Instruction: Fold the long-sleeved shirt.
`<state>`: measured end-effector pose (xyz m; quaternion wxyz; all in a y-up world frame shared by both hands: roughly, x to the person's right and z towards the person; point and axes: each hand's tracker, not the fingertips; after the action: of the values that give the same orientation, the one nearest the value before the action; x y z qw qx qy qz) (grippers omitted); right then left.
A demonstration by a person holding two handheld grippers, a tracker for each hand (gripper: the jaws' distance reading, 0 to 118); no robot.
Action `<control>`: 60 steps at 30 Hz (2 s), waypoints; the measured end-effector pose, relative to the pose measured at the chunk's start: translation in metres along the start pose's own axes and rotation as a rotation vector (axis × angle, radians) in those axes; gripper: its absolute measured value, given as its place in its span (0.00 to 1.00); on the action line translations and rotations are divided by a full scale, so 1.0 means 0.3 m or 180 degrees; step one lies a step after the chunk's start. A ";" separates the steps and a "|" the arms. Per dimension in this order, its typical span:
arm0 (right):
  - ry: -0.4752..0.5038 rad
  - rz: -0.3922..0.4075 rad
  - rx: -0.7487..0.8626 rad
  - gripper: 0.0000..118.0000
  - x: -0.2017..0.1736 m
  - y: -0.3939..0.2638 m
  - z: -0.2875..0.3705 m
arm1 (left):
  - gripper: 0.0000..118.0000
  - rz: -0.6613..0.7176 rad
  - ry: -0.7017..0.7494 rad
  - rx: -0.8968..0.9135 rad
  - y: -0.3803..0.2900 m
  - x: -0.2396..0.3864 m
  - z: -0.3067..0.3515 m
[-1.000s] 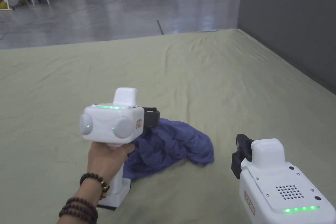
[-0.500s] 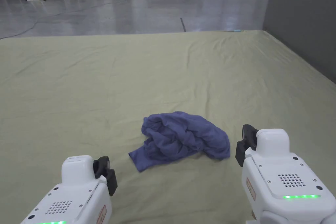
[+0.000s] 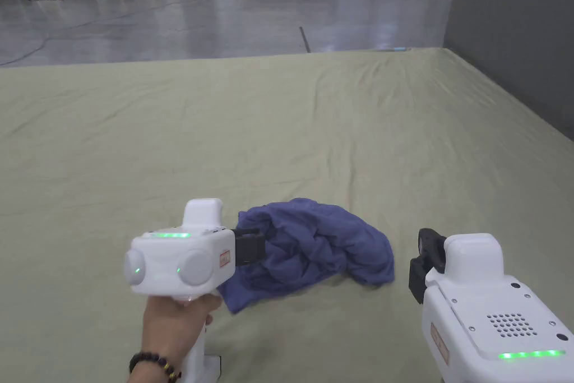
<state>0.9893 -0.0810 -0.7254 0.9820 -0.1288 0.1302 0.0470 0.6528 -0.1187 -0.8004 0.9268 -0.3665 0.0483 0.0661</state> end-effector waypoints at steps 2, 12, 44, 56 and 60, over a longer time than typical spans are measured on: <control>-0.0015 -0.0011 -0.0067 0.02 0.011 -0.012 -0.008 | 0.94 -0.0135 0.0054 -0.0188 0.024 -0.002 -0.145; -0.0014 -0.0446 -0.0905 0.11 0.130 -0.028 -0.179 | 0.01 -0.0035 -0.0125 -0.0284 0.015 0.013 -0.214; 0.0797 -0.0119 -0.1064 0.10 0.023 0.414 -0.676 | 0.01 -0.0031 -0.0062 0.0760 0.341 -0.089 0.219; 0.0649 0.0266 0.0083 0.10 -0.005 1.435 -0.620 | 0.01 -0.0006 0.0237 0.1501 1.117 -0.177 0.545; 0.0392 0.0516 0.0143 0.10 -0.015 1.609 -0.675 | 0.01 -0.0284 0.0476 0.1619 1.297 -0.160 0.582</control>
<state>0.8748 0.3297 -1.0291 0.9677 -0.0984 0.2013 0.1154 0.5511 0.2782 -0.9287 0.9850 -0.1275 0.1155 -0.0164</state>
